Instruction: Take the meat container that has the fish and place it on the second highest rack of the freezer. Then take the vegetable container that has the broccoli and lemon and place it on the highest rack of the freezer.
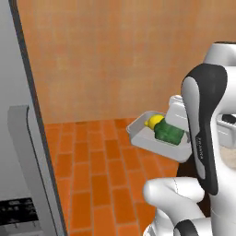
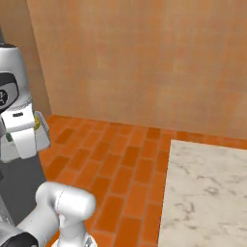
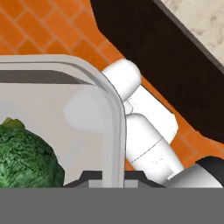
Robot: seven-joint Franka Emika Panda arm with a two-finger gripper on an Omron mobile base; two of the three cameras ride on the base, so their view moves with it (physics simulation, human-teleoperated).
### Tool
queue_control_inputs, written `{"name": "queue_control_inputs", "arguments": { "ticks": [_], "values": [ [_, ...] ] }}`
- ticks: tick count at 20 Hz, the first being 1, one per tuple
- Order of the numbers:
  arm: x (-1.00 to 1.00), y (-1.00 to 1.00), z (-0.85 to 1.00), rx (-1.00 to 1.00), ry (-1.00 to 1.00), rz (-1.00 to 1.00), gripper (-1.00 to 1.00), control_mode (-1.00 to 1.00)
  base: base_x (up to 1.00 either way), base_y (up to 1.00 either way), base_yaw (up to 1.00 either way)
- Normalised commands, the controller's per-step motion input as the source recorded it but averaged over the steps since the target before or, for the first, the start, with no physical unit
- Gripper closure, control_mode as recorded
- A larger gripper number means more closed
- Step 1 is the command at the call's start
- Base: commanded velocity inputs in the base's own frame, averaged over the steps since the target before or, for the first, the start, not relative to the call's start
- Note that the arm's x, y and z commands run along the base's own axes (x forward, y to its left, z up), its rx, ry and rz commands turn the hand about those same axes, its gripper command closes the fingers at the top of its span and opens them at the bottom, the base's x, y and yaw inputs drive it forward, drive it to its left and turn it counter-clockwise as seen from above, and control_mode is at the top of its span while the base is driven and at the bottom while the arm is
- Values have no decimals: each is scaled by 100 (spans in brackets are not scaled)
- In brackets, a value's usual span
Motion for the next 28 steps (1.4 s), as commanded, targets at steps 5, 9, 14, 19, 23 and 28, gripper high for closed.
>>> {"name": "queue_control_inputs", "arguments": {
  "ticks": [5, 9, 14, 19, 23, 28],
  "values": [
    [0, 0, 0, 0, 0, 0, 100, 100, 100, -14, 30],
    [0, 0, 0, 0, 0, 0, 100, 100, 100, -13, 32],
    [0, 0, 0, 0, 0, 0, 100, 100, 100, -11, 41],
    [0, 0, 0, 0, 0, 0, 100, 100, 100, -3, 60],
    [0, 0, 0, 0, 0, 0, 100, 100, 71, 0, 79],
    [0, 0, 0, 0, 0, 0, 100, 100, 20, 0, 89]
  ]
}}
